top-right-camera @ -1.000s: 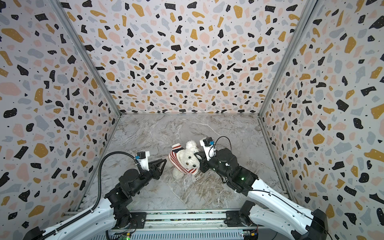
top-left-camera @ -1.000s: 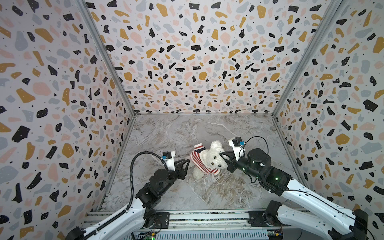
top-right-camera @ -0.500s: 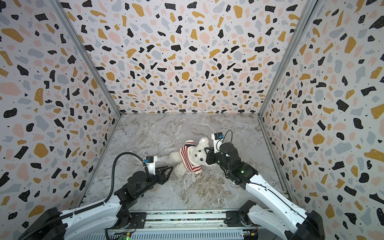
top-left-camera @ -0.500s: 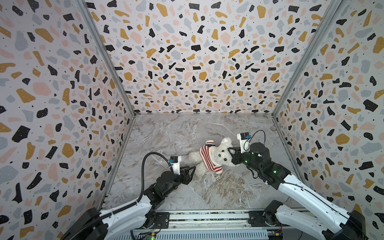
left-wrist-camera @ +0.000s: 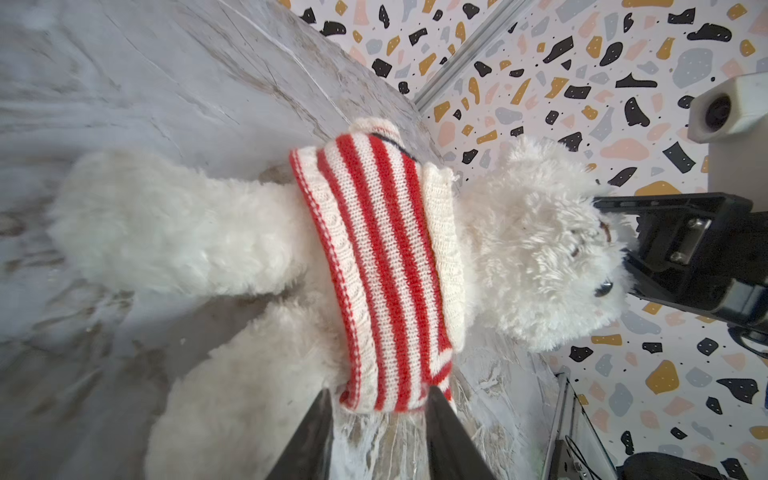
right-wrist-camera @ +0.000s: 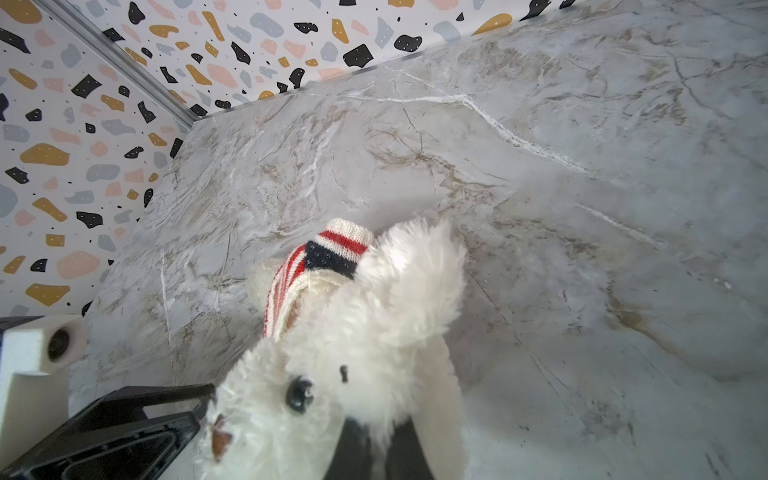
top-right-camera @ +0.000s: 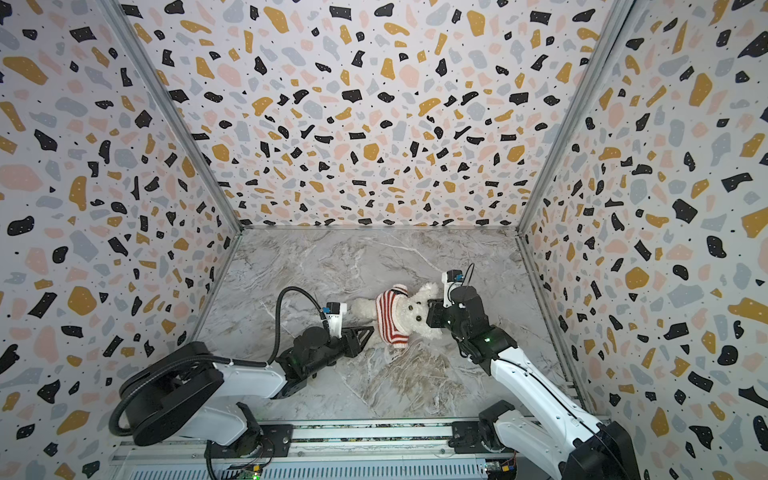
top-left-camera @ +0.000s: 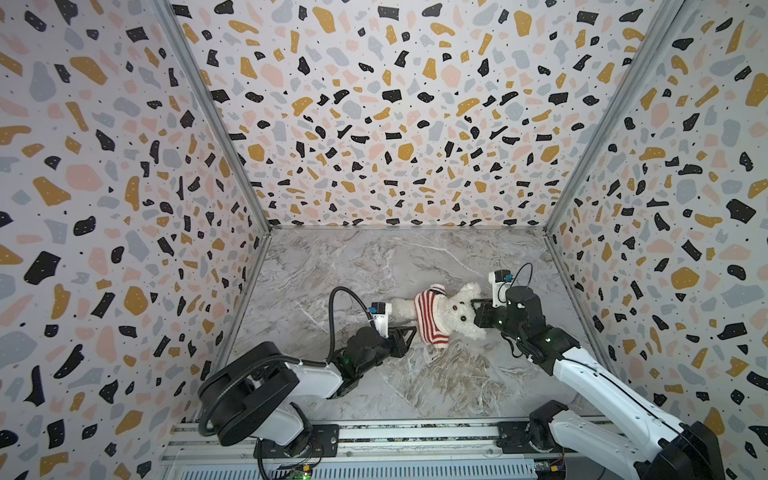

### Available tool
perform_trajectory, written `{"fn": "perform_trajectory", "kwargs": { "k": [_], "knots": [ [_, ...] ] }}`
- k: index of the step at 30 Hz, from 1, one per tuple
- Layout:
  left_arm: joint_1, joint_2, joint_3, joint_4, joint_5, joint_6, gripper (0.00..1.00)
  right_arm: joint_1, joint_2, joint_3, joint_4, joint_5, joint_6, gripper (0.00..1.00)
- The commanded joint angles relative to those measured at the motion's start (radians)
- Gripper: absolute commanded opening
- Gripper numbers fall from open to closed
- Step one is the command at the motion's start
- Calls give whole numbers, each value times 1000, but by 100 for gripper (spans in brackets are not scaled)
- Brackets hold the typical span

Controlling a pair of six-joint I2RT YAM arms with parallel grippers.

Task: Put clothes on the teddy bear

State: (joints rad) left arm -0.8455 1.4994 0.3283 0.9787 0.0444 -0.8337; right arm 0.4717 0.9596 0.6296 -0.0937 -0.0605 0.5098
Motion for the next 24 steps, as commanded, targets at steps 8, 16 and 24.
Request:
{"fn": "perform_trajectory", "kwargs": {
  "k": [8,16,24],
  "knots": [
    [-8,191,79,198,27,-85,37,-31,-27,-29,19,-28,-8,0],
    [-20,252,118,217,44,-94,31,-36,-28,-41,26,-30,-11,0],
    [-21,240,107,207,24,-96,0,-48,-54,-51,16,-19,-17,0]
  ]
}}
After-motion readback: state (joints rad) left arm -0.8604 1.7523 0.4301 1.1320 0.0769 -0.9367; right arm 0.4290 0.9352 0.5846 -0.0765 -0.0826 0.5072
